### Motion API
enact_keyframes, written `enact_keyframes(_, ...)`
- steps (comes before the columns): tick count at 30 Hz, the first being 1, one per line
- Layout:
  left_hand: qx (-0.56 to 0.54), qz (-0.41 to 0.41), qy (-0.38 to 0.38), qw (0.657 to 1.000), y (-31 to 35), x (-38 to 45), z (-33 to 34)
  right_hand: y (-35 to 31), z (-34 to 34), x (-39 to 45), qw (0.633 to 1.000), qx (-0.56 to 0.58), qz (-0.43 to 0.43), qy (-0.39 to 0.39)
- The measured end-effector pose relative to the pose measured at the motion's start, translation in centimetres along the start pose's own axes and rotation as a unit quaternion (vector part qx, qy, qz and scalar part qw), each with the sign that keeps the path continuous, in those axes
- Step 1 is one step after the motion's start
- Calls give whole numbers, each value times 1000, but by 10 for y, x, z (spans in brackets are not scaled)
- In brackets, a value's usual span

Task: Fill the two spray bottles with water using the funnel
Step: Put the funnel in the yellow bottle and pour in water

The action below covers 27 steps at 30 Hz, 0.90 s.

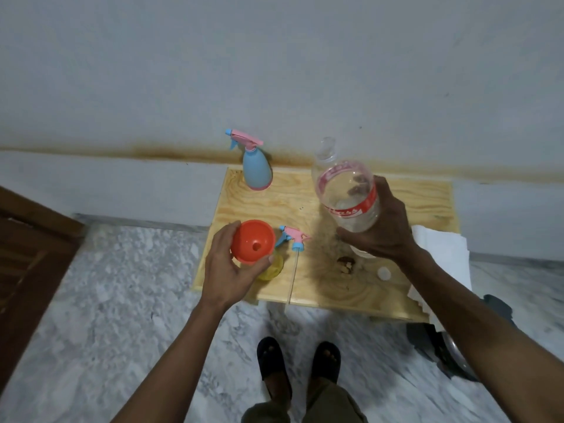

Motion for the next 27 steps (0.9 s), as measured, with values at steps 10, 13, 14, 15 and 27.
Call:
enact_keyframes(10,-12,14,-17,1000,2,6,-3,-42,23,10,961,-123,-53,-244)
enact_keyframes(13,-9,13,-27,999,0,8,-3,-32,28,10,938,-194,-29,-287)
enact_keyframes(14,-8,14,-31,999,-1,9,-3,-30,28,11,929,-217,-17,-299)
enact_keyframes(15,-6,17,-34,999,-1,9,-3,-28,28,11,920,-239,-5,-309)
enact_keyframes(27,4,22,-49,999,-4,9,-4,-23,32,3,857,-360,36,-368)
Point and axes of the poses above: each hand's wrist, its own x-axis towards the middle knuckle, its own z-axis out of the palm, y = z × x, the point moved 8 cm from there along x, towards the middle knuckle
